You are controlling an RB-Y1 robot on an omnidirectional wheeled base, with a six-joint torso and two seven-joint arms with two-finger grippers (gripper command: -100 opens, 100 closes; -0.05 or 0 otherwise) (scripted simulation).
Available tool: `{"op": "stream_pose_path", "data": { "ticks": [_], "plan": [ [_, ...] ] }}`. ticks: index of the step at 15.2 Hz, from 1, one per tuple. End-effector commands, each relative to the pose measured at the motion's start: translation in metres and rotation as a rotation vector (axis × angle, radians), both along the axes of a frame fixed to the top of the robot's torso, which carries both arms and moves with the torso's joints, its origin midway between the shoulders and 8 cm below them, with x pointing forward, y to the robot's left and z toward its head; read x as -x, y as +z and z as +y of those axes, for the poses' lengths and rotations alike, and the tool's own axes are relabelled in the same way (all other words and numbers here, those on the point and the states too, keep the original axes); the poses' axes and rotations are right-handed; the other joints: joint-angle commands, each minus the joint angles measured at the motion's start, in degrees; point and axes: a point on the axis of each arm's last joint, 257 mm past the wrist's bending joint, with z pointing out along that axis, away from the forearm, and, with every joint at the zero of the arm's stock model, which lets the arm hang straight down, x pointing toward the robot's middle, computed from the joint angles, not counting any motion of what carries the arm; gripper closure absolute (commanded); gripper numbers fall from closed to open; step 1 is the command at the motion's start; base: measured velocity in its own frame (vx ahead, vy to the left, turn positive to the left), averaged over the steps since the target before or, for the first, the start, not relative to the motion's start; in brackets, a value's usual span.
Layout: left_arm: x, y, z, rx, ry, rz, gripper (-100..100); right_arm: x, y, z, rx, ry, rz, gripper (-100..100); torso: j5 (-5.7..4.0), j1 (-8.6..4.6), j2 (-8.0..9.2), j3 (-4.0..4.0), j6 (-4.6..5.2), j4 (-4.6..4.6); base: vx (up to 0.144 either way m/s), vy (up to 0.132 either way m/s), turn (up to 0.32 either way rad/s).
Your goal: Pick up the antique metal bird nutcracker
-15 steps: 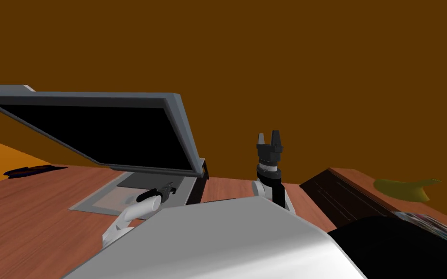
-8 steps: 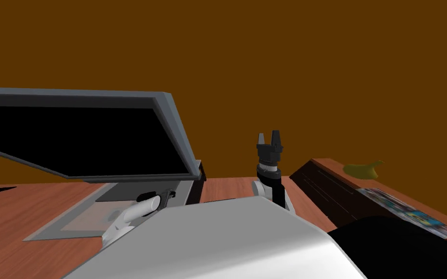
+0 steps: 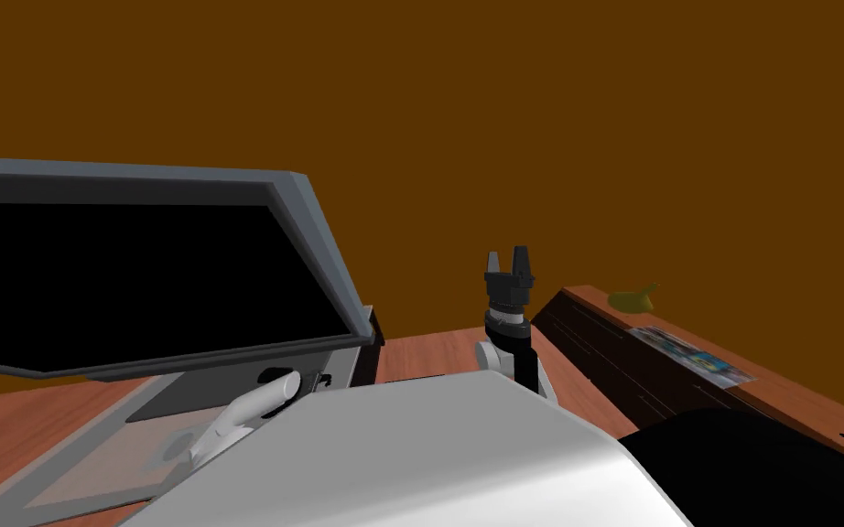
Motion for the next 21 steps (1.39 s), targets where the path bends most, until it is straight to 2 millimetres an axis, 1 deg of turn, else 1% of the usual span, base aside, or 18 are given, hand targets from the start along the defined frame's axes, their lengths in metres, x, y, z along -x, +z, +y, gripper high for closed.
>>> {"op": "stream_pose_path", "data": {
  "ticks": [1,4,5,6,8,10,11,12,16,17,19,20,21],
  "plan": [
    [0.013,-0.007,-0.004,0.028,0.008,0.045,-100,0.000,0.000,0.000,0.000,0.000,0.000,0,0.00,0.00,0.00,0.00,0.00,0.00,-0.005,0.040,-0.124],
    [0.030,-0.016,-0.012,0.064,0.018,0.099,-100,0.000,0.000,0.000,0.000,0.000,0.000,0,0.00,-0.01,0.01,0.00,0.00,0.00,-0.006,0.035,-0.150],
    [0.023,-0.013,-0.010,0.050,0.014,0.077,-100,0.000,0.000,0.000,0.000,0.000,0.000,0,0.00,-0.02,0.01,0.01,0.00,0.00,-0.005,0.021,-0.055],
    [0.026,-0.022,-0.016,0.052,0.019,0.081,-100,0.000,0.000,0.000,0.000,0.000,0.000,0,-0.01,-0.05,0.01,0.01,-0.02,0.00,-0.001,0.028,-0.024],
    [0.026,-0.027,-0.019,0.051,0.021,0.080,-100,0.000,0.000,0.000,0.000,0.000,0.000,0,0.00,-0.03,-0.01,-0.01,-0.02,0.00,0.001,0.038,-0.031],
    [0.027,-0.035,-0.024,0.050,0.024,0.079,-100,0.000,0.000,0.000,0.000,0.000,0.000,0,0.00,-0.01,-0.03,-0.02,-0.02,-0.01,0.004,0.040,-0.024],
    [0.027,-0.031,-0.021,0.052,0.022,0.082,-100,0.000,0.000,0.000,0.000,0.000,0.000,0,0.01,-0.01,-0.04,-0.02,-0.02,-0.01,0.003,0.022,-0.013],
    [0.027,-0.032,-0.022,0.051,0.023,0.080,100,0.000,0.000,0.000,0.000,0.000,0.000,0,-0.01,-0.05,-0.04,-0.02,-0.03,-0.01,0.001,0.008,-0.002],
    [0.026,-0.031,-0.021,0.050,0.022,0.076,100,0.000,0.000,0.000,0.000,0.000,0.000,0,-0.02,-0.14,-0.04,-0.04,-0.04,-0.05,0.001,0.001,-0.004],
    [0.026,-0.024,-0.017,0.052,0.020,0.081,100,0.000,0.000,0.000,0.000,0.000,0.000,0,-0.02,-0.15,-0.05,-0.05,-0.04,-0.05,-0.003,-0.017,0.026],
    [0.025,-0.018,-0.014,0.053,0.017,0.082,100,0.000,0.000,0.000,0.000,0.000,0.000,0,-0.06,-0.26,-0.05,-0.05,-0.06,-0.06,0.001,-0.040,0.042],
    [0.025,-0.015,-0.012,0.053,0.016,0.083,100,0.000,0.000,0.000,0.000,0.000,0.000,0,-0.08,-0.32,-0.05,-0.06,-0.06,-0.07,0.000,-0.045,0.029],
    [0.025,-0.018,-0.014,0.051,0.018,0.079,100,0.000,0.000,0.000,0.000,0.000,0.000,0,-0.08,-0.35,-0.05,-0.06,-0.06,-0.07,-0.001,-0.025,0.015]
  ]
}}
